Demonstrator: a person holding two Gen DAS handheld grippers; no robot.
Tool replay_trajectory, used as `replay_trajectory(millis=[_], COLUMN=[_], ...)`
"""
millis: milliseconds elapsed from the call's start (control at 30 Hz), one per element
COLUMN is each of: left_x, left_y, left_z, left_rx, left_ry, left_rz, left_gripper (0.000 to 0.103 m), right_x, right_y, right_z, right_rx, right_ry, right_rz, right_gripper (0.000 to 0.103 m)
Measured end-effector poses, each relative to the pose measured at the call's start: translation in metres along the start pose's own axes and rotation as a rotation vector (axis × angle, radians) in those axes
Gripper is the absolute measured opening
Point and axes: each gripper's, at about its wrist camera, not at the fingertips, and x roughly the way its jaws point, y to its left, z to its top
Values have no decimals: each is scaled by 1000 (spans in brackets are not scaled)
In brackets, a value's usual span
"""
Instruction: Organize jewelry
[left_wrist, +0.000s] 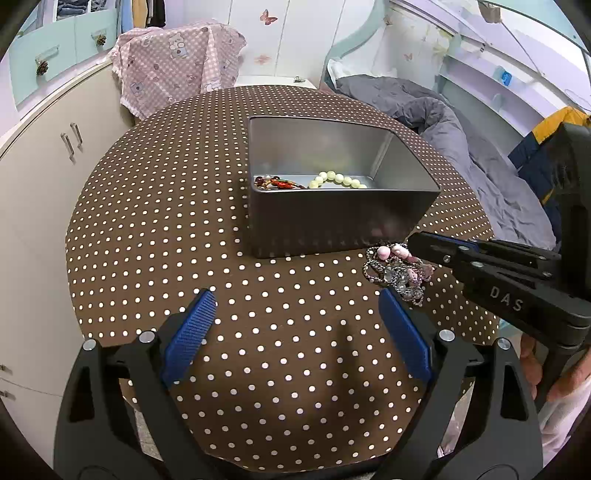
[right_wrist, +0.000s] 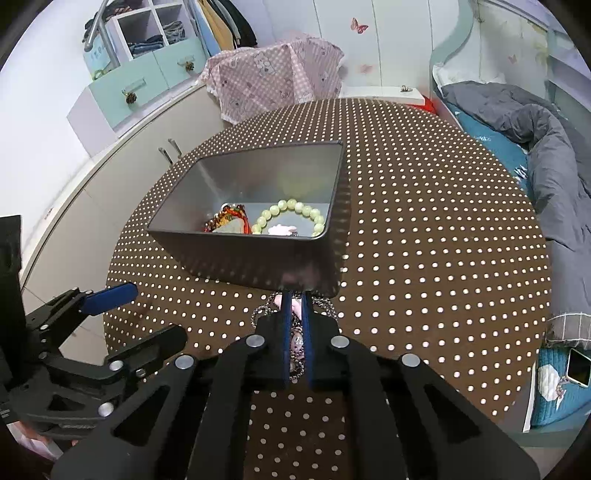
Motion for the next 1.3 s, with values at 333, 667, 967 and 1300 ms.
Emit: replay_trajectory(millis=[333,667,967,1300], left_x=[8,8,14,16], left_y=[-13,-10,-5,-6], left_z=[3,1,1,-2], left_rx=[22,12,7,-6], left_ry=[23,28,46,54], left_rz=[-12,3,2,12], left_gripper=[88,88,88,88], right_x=[-8,27,36,37], right_y=[-6,2,9,11], right_z=[1,0,-1,1], right_rx=[-6,-29,-74,-92], right_ry=[-17,72,84,75], right_rz=[-5,-12,-52,-36], right_gripper=[7,10,20,17])
